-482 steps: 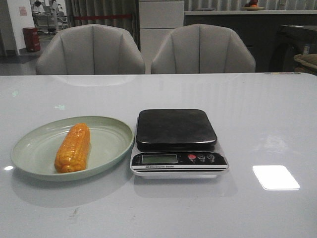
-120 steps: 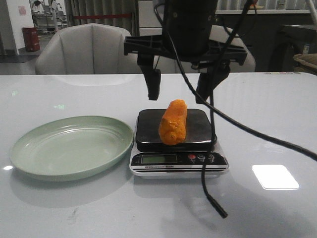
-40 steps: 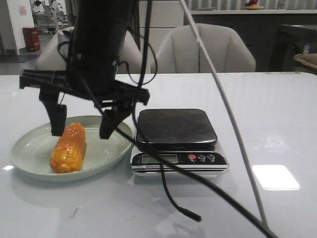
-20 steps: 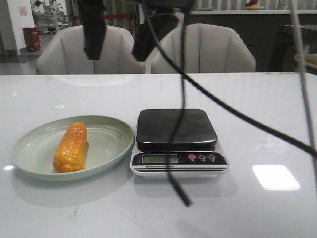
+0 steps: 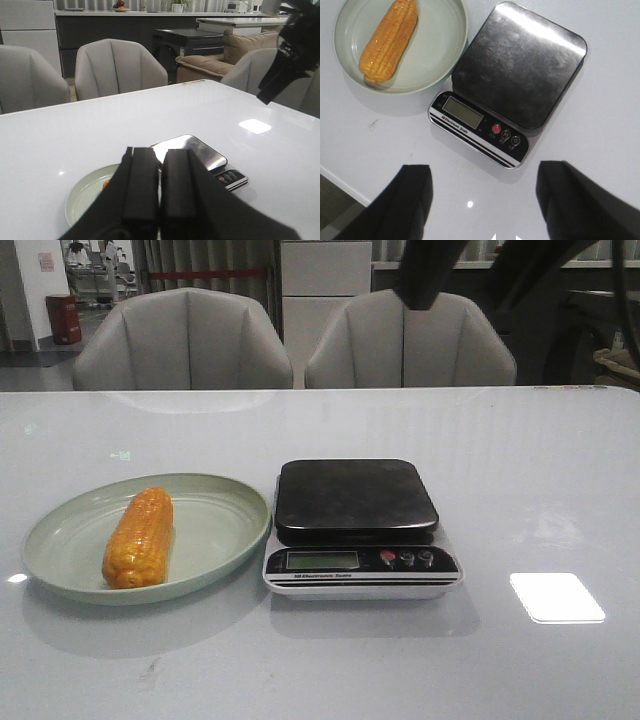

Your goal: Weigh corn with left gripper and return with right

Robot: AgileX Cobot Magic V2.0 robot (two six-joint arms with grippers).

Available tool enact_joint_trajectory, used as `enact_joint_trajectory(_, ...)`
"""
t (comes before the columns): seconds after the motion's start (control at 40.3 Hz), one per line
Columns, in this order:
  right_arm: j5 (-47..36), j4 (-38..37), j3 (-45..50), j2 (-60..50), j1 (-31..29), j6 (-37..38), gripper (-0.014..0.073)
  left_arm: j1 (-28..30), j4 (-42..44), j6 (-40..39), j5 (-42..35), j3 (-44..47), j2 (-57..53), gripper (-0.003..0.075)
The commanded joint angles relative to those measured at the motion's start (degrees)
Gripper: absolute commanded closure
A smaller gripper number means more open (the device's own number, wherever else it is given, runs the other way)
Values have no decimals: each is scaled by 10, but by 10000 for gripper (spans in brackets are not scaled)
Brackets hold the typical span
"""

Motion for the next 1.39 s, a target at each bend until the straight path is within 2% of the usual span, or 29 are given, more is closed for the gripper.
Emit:
enact_joint_trajectory(0.0,-51,6,33,-74,-3,-12,49,-3,5,-3,-45,-15,8,606)
enact_joint_trajectory(0.298,-182,5,207,-310,-3,-12,49,-3,5,-3,-45,-15,8,606)
enact_joint_trajectory(0.522,-211,-21,303,-462,-3,-12,49,-3,5,-3,-45,-15,8,606)
enact_joint_trajectory(0.795,-308,-43,468,-675,-3,-19,49,-3,5,-3,-45,-15,8,606)
enact_joint_trajectory(0.993,-440,-43,550,-746,-3,-18,49,-3,5,-3,-45,-15,8,606)
enact_joint_trajectory(1.167,-450,-43,587,-749,-3,-18,53,-3,5,-3,-45,-15,8,606)
enact_joint_trajectory(1.242,-452,-43,597,-749,-3,-18,102,-3,5,-3,-45,-15,8,606)
enact_joint_trajectory(1.366,-451,-43,600,-749,-3,-18,364,-3,5,-3,-45,-15,8,606)
